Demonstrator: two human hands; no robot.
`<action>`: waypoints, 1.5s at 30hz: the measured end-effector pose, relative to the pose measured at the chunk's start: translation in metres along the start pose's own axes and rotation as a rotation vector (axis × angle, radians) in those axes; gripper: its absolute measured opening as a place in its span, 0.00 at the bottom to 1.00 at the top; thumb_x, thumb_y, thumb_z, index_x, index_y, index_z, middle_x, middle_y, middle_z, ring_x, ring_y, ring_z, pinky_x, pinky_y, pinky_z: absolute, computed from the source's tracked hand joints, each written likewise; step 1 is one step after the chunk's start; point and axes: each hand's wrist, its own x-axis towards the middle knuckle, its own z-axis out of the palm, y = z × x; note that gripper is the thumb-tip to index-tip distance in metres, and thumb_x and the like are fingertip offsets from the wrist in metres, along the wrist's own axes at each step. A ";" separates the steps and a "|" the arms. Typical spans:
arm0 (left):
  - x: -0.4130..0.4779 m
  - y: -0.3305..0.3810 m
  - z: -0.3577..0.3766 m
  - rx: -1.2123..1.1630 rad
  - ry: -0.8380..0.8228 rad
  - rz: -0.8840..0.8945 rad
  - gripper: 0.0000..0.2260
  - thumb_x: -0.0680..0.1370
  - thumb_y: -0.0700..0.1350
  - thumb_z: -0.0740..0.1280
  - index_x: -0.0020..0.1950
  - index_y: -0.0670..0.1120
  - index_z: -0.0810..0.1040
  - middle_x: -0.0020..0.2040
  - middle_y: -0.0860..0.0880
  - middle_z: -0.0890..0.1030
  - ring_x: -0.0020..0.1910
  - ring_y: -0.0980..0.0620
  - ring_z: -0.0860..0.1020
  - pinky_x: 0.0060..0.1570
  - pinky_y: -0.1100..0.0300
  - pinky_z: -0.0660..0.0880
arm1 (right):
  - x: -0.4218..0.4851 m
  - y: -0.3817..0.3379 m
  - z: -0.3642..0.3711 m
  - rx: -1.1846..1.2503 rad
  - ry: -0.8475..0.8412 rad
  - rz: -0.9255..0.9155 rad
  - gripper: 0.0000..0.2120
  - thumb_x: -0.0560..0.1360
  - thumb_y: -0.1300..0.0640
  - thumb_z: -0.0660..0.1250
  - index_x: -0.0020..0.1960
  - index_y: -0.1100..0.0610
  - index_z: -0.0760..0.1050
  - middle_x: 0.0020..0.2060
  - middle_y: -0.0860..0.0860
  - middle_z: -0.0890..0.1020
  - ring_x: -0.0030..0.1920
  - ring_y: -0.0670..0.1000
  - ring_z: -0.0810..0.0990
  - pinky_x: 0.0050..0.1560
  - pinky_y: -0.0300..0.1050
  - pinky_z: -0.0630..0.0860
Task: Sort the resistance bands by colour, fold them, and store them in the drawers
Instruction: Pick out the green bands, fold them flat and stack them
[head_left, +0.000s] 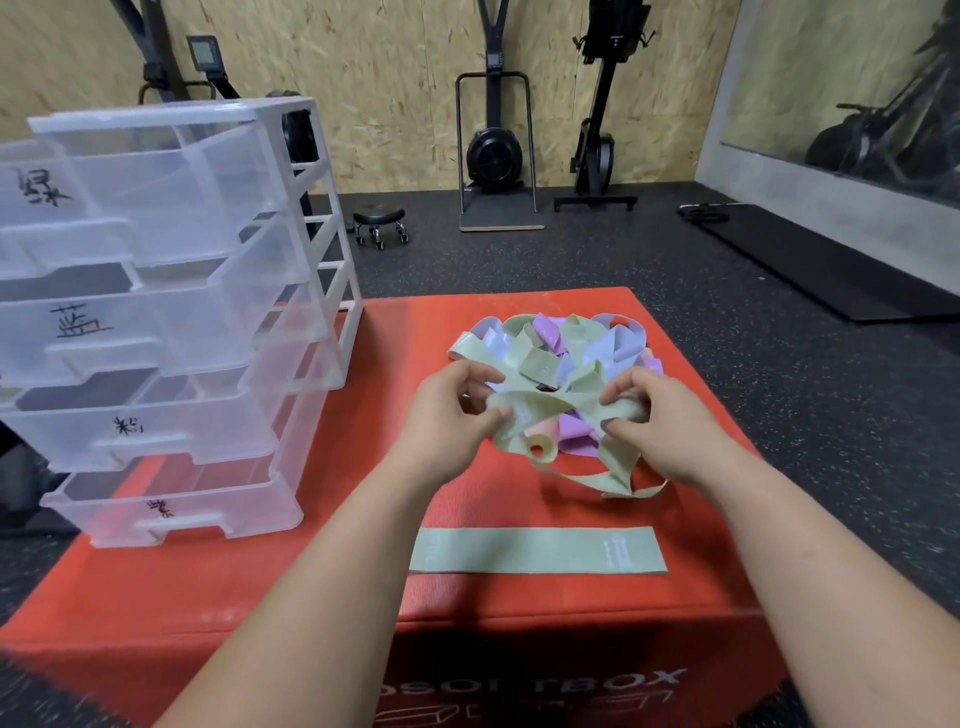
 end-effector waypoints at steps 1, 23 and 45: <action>0.000 0.000 -0.002 0.014 0.024 0.004 0.13 0.75 0.36 0.77 0.57 0.50 0.83 0.45 0.46 0.85 0.39 0.57 0.81 0.43 0.62 0.79 | 0.001 0.001 0.002 -0.035 0.000 0.000 0.12 0.73 0.61 0.73 0.49 0.44 0.78 0.47 0.48 0.82 0.44 0.49 0.80 0.42 0.42 0.71; -0.005 -0.026 -0.049 0.101 0.387 -0.095 0.11 0.77 0.42 0.75 0.52 0.58 0.82 0.47 0.58 0.85 0.46 0.56 0.83 0.48 0.51 0.83 | -0.015 -0.020 -0.016 0.282 -0.371 -0.018 0.11 0.81 0.65 0.69 0.58 0.52 0.84 0.49 0.47 0.89 0.48 0.39 0.85 0.48 0.30 0.75; -0.015 -0.055 -0.069 0.204 0.259 -0.152 0.10 0.78 0.41 0.76 0.55 0.54 0.83 0.45 0.53 0.84 0.44 0.54 0.83 0.43 0.59 0.80 | -0.012 -0.017 0.006 -0.257 -0.177 -0.178 0.24 0.67 0.51 0.83 0.58 0.40 0.77 0.48 0.37 0.81 0.48 0.38 0.78 0.47 0.23 0.68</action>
